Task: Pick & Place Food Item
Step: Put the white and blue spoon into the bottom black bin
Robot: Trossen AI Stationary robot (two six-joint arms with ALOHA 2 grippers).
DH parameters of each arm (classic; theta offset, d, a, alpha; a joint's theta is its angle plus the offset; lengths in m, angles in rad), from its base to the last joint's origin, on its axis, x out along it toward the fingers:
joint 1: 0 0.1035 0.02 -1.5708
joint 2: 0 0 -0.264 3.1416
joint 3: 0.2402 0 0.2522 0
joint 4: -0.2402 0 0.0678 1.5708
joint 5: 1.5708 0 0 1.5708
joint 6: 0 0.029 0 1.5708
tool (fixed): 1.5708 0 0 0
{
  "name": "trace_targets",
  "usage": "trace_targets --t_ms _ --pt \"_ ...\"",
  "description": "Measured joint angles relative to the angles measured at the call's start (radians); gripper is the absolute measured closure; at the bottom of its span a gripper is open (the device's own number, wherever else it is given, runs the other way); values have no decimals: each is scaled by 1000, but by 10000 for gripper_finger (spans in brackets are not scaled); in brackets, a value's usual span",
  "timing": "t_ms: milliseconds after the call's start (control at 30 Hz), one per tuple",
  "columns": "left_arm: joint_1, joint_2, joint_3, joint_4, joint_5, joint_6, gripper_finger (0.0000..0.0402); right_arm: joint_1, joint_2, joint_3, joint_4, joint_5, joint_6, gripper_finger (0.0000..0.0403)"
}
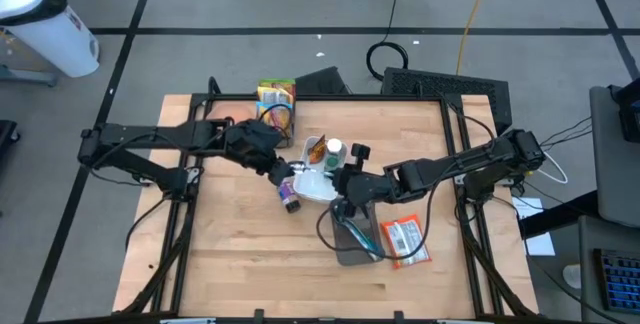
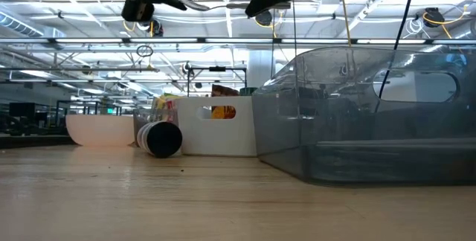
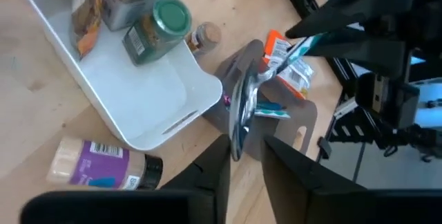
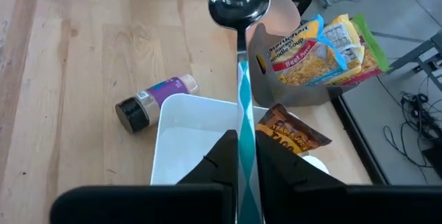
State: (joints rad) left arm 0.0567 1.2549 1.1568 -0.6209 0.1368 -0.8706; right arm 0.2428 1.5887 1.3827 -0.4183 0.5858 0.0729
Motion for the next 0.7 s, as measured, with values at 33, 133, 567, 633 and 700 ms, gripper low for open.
trace_targets --t_ms 33,133,567,633,700 --pt "7 0 0 6 6 16 309 0 0 0 -1 1 7 385" --pt "35 0 0 64 4 82 287 -2 0 0 -8 24 61 385" --pt "170 0 0 340 -43 139 252 -62 -129 0 -194 -45 51 386" --pt "171 0 0 369 -43 136 255 -80 -173 -1 -225 -66 44 386" --pt "170 0 0 384 -55 127 258 -104 -217 -2 -218 -95 44 386"
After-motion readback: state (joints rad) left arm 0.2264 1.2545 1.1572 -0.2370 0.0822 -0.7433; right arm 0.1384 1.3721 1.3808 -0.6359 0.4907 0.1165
